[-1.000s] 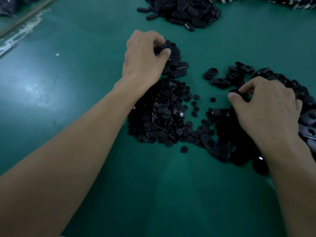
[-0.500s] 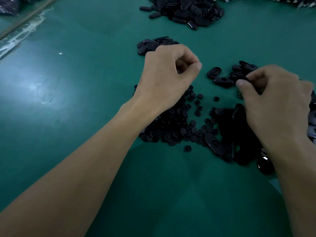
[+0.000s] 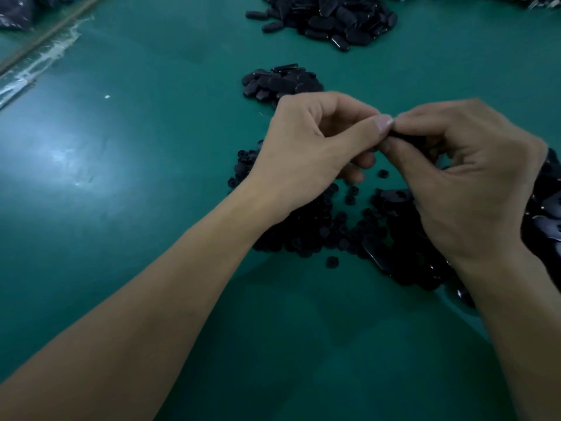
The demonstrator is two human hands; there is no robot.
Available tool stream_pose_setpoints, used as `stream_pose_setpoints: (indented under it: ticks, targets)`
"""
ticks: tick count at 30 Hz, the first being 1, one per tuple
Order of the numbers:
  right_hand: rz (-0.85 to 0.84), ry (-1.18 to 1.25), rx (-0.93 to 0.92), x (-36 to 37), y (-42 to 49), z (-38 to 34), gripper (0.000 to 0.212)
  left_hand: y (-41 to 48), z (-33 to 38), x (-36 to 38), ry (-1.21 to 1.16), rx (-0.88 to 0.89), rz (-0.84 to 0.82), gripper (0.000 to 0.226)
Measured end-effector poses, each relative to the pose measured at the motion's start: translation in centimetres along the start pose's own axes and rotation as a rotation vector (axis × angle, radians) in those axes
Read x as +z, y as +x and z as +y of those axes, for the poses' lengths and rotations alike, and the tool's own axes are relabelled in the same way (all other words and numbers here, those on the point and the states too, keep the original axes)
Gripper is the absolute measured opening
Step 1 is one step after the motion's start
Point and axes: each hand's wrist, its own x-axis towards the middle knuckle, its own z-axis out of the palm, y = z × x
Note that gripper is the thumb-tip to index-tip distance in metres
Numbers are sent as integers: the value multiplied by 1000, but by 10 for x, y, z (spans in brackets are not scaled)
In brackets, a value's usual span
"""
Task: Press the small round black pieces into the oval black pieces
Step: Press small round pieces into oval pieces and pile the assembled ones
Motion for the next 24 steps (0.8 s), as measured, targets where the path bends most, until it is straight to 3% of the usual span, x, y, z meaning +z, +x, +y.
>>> stream_pose_setpoints:
  ticks: [4,8,17,24]
  targets:
    - [-40,101,29,3,1,-2,20,2,0,1,-123,-46,59,12]
    - [-57,255,205,8,-2,-4,20,5,0,-2,-164,-45,96,15]
    - [15,497,374,10,3,-4,15,4,-2,-6,-31,11,53,5]
    - [24,541,408,10,4,-7,16,5,-4,-6,-56,-2,37,8]
